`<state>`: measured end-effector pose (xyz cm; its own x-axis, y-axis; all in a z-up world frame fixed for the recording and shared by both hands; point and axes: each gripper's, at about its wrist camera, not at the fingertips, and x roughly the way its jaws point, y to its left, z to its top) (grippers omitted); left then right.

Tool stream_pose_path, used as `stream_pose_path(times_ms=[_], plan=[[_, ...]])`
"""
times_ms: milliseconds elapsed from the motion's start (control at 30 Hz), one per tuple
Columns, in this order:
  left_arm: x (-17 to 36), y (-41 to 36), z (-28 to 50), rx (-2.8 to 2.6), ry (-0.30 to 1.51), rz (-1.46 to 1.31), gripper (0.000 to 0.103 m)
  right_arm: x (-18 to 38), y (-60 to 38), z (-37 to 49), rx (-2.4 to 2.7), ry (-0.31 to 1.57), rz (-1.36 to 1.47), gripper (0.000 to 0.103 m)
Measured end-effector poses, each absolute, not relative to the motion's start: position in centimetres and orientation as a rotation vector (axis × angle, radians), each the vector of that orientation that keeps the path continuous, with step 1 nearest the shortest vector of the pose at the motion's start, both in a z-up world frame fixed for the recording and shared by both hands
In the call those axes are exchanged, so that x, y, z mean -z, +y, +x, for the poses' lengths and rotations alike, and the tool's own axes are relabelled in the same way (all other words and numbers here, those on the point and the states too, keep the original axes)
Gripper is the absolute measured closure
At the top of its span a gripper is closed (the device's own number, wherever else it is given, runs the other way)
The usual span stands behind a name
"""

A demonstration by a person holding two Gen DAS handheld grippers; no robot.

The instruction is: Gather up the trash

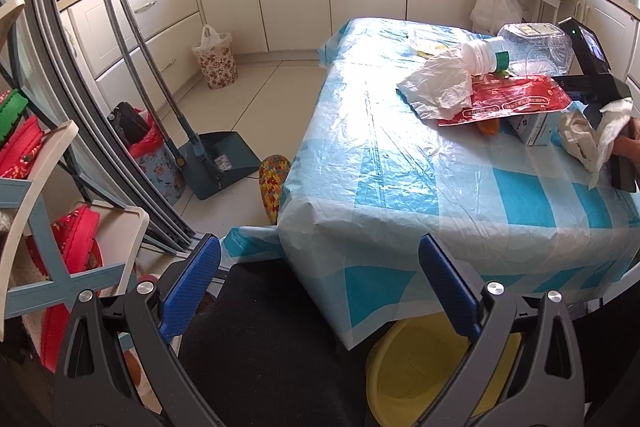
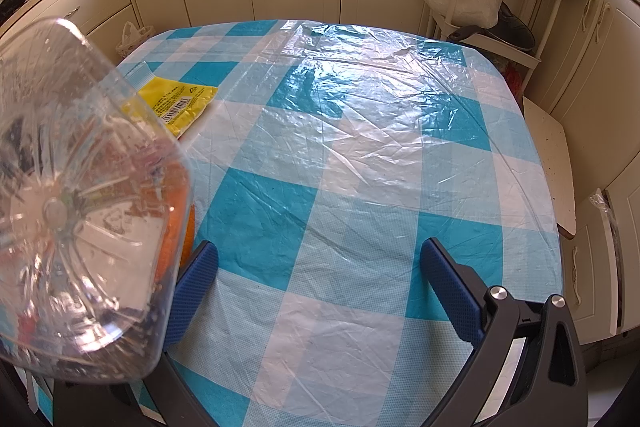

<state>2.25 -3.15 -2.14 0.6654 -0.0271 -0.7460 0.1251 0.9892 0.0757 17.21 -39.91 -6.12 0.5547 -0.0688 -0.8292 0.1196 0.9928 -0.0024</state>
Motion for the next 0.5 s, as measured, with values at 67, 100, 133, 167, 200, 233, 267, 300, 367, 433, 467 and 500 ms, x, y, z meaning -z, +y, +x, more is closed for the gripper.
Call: stream_pose_path(times_ms=[67,100,133,167,200,233,267,300,367,433,467,500], plan=[[2.1,-3.3,2.5,0.086,0.839,0.122,0.007,6.1,-39.9,17.2,0.112,0.977,0.056,0.006],[2.1,-3.4,2.6,0.086,0.838,0.127,0.007,6.1,-39.9,17.2,0.111,0.976,0.057,0.006],[2.1,-3.6,2.7,0.085,0.836,0.132,0.007,6.1,-39.9,17.2,0.112,0.977,0.056,0.006],[2.1,-3.8,2.7,0.085,0.833,0.14,0.007,6.1,-39.9,17.2,0.111,0.977,0.056,0.006],[2.1,-4.0,2.7,0.086,0.829,0.146,0.007,6.1,-39.9,17.2,0.112,0.976,0.057,0.006],[2.0,-4.3,2.8,0.085,0.822,0.157,0.007,6.1,-39.9,17.2,0.115,0.977,0.06,0.006],[1.9,-4.5,2.8,0.085,0.815,0.166,0.007,6.1,-39.9,17.2,0.118,0.977,0.061,0.006],[1.8,-4.9,2.9,0.083,0.805,0.177,0.007,6.1,-39.9,17.2,0.119,0.978,0.061,0.006],[1.6,-5.5,3.1,0.082,0.793,0.191,0.007,6.0,-39.9,17.3,0.108,0.992,0.051,0.007],[1.3,-5.9,3.4,0.082,0.789,0.201,0.007,5.4,-40.1,17.3,0.152,0.975,0.01,0.007],[1.2,-6.0,3.6,0.08,0.788,0.204,0.007,4.8,-40.3,17.1,0.197,0.941,-0.024,0.007],[1.2,-6.1,3.7,0.077,0.787,0.208,0.007,4.1,-40.8,17.0,0.236,0.903,-0.041,0.007]])
